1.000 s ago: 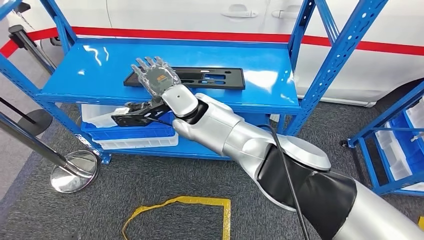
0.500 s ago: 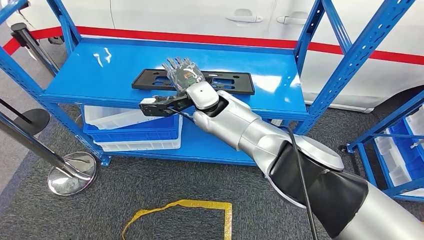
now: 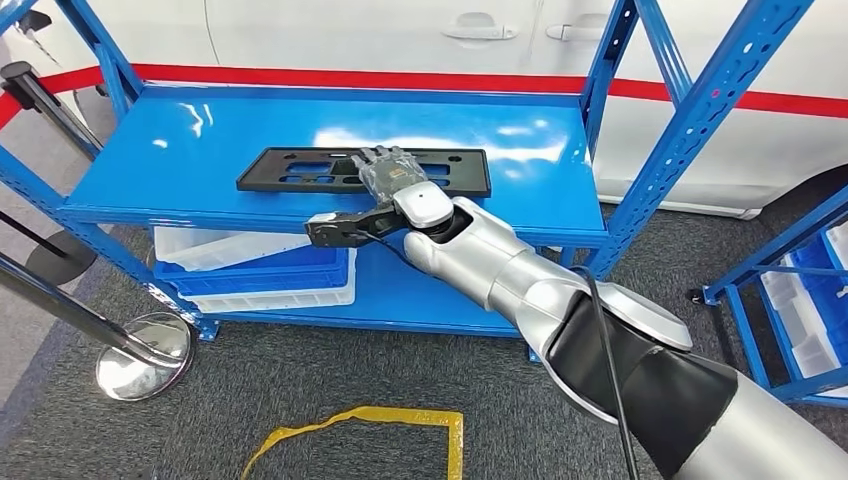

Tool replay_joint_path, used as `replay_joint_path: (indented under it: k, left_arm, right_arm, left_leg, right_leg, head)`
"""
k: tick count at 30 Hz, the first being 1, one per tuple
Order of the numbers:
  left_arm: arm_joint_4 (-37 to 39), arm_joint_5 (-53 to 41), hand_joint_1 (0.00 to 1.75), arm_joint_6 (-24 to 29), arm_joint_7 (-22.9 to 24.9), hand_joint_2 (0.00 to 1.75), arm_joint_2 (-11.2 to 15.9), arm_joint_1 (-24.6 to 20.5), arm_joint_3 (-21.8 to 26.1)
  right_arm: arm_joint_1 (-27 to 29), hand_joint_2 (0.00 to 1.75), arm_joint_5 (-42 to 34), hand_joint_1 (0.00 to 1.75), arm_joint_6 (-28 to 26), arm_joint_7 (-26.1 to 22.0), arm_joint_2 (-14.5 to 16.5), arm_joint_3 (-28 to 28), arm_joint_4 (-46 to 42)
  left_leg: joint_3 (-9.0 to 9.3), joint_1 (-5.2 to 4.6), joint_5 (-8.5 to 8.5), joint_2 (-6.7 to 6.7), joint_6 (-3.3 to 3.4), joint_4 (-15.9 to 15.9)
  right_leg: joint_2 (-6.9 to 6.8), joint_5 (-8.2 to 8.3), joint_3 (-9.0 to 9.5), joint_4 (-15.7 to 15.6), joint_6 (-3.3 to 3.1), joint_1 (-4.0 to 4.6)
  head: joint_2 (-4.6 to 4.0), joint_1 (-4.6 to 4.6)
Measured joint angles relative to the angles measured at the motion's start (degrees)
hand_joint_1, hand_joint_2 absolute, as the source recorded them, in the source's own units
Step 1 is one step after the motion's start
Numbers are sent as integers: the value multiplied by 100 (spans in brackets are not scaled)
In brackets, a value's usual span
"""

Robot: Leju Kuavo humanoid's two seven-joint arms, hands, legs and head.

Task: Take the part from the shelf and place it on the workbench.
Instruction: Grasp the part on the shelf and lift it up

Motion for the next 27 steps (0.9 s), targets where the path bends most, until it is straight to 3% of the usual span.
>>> replay_joint_path:
  k: [1,2,3,5,7,9,12,14,16,17,18,20,22,23,27]
  left_arm:
    - [0,4,0,1,5,0,6,1,0]
    - [0,10,0,1,10,0,9,7,0]
    - [0,14,0,1,14,0,12,11,0]
    - [0,26,0,5,16,0,25,9,0]
    - [0,39,0,15,11,0,56,-1,0]
    - [0,52,0,25,-2,0,83,-9,0]
    - [0,63,0,31,-18,0,93,-5,0]
    - [0,66,0,31,-22,0,89,-5,0]
    - [0,69,0,31,-29,0,89,-9,0]
    - [0,69,0,30,-32,0,87,-9,0]
    - [0,67,0,29,-33,0,86,-8,0]
    - [0,58,0,29,-33,0,83,-5,0]
    - [1,51,0,31,-24,0,83,-4,0]
    - [1,49,0,32,-16,0,84,-6,0]
    - [2,51,0,36,14,0,83,4,0]
  right_arm:
    - [44,87,-1,0,20,-6,1,-2,1]
    - [96,131,0,0,24,-11,2,-2,1]
    - [139,175,1,0,18,-20,2,-2,1]
    - [167,175,0,0,-1,-34,5,-3,1]
    - [138,175,0,0,-20,-46,12,-5,0]
    - [123,175,3,0,-27,-66,19,-7,0]
    - [116,175,9,0,-29,-87,20,-8,-2]
    - [104,175,16,0,-31,-88,19,-10,-2]
    - [123,175,22,0,-34,-88,19,-10,-1]
    - [141,175,26,0,-39,-88,19,-10,0]
    - [155,175,32,0,-48,-87,19,-9,0]
    - [154,175,54,0,-83,-80,19,-9,0]
    - [129,175,82,0,-122,-73,20,-9,0]
    - [119,175,91,0,-134,-72,22,-9,0]
    - [95,175,105,0,-150,-64,19,-10,-2]
  left_leg:
    - [-210,0,-96,0,-4,362]
    - [-347,-1,-78,0,0,554]
    - [-384,-5,58,0,15,525]
    - [-197,-28,522,1,81,-64]
    - [72,-80,813,2,173,-680]
    - [186,-125,817,-2,241,-906]
    - [300,-79,800,2,283,-1109]
    - [372,-52,803,7,304,-1178]
    - [400,-46,774,3,325,-1170]
    - [412,-41,751,-2,324,-1155]
    - [426,-33,722,-9,317,-1134]
    - [468,-7,637,-24,278,-1067]
    - [480,-6,548,-34,205,-986]
    - [471,-9,525,-35,168,-958]
    - [432,-1,458,-21,58,-911]
  right_leg:
    - [-2,-19,27,-1,-19,11]
    - [-2,-41,56,0,-31,26]
    - [0,-67,91,3,-37,39]
    - [7,-124,175,2,-38,60]
    - [17,-162,223,-8,-18,77]
    - [20,-168,219,-25,23,76]
    - [-1,-248,186,40,106,87]
    - [-15,-479,-38,510,149,75]
    - [-19,-723,-431,1215,183,48]
    - [-22,-738,-579,1431,199,31]
    - [-26,-647,-634,1447,212,17]
    - [-33,-224,-444,894,228,-9]
    - [-29,27,-160,291,218,-8]
    - [-22,36,-91,150,199,3]
    - [-6,-10,-36,60,83,8]
  head:
    - [0,-1]
    - [0,0]
    - [0,1]
    - [0,1]
    - [0,4]
    - [0,9]
    - [1,22]
    - [0,40]
    - [0,47]
    - [0,46]
    - [0,48]
    - [0,49]
    - [1,47]
    - [1,43]
    - [0,45]
